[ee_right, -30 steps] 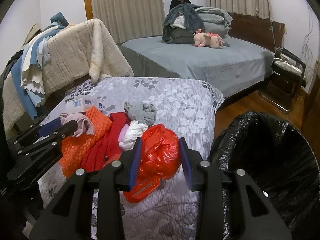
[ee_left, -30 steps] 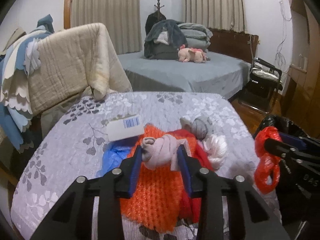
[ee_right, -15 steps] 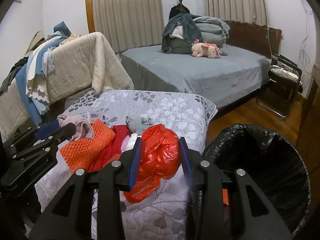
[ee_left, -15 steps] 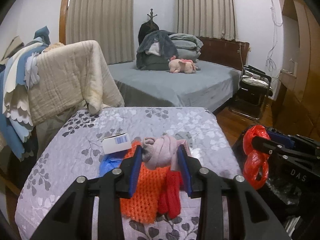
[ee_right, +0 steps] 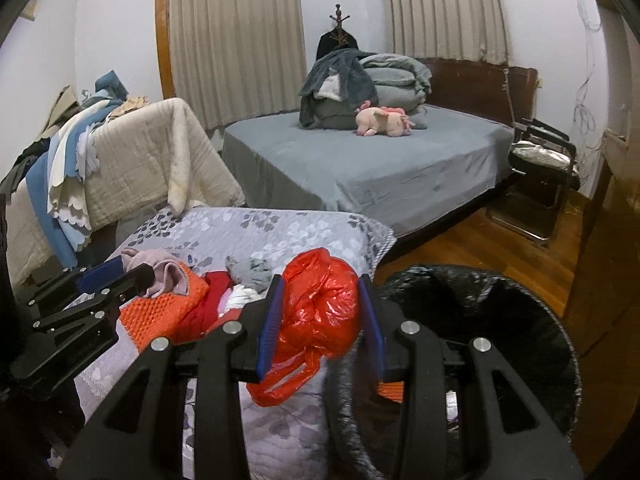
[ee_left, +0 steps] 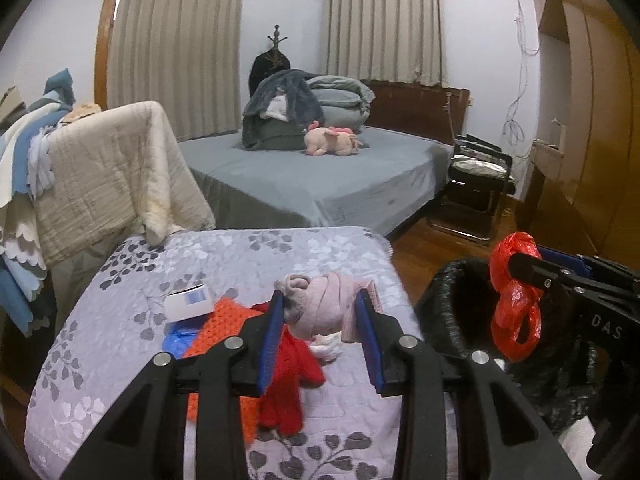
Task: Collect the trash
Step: 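Carry the red bag and pink cloth over the bin and open both tools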
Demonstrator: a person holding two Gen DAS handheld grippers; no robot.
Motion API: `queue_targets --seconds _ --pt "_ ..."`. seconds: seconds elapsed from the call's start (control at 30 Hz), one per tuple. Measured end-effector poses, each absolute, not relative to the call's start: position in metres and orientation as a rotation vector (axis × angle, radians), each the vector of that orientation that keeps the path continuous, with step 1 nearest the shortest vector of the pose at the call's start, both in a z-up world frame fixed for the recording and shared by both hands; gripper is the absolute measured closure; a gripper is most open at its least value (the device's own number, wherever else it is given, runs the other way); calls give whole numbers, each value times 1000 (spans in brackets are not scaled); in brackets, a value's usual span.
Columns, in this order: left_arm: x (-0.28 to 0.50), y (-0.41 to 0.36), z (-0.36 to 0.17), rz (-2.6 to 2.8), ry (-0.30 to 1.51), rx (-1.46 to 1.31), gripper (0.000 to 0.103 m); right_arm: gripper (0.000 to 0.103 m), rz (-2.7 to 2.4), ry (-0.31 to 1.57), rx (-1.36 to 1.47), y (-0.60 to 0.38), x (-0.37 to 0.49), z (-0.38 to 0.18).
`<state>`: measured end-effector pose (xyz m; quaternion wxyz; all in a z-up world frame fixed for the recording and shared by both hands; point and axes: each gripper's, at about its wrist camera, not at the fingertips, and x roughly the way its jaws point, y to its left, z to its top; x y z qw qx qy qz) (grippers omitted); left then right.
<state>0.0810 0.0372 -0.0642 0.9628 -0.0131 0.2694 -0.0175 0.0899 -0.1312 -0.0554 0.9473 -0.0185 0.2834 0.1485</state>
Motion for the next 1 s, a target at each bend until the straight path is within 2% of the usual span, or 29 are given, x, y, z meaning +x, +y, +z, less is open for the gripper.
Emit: queue_targets --seconds 0.5,1.0 --pt "92 -30 -53 -229 546 -3 67 66 133 550 -4 -214 76 -46" --pt "119 -103 -69 -377 592 38 67 66 9 577 3 -278 80 -65"
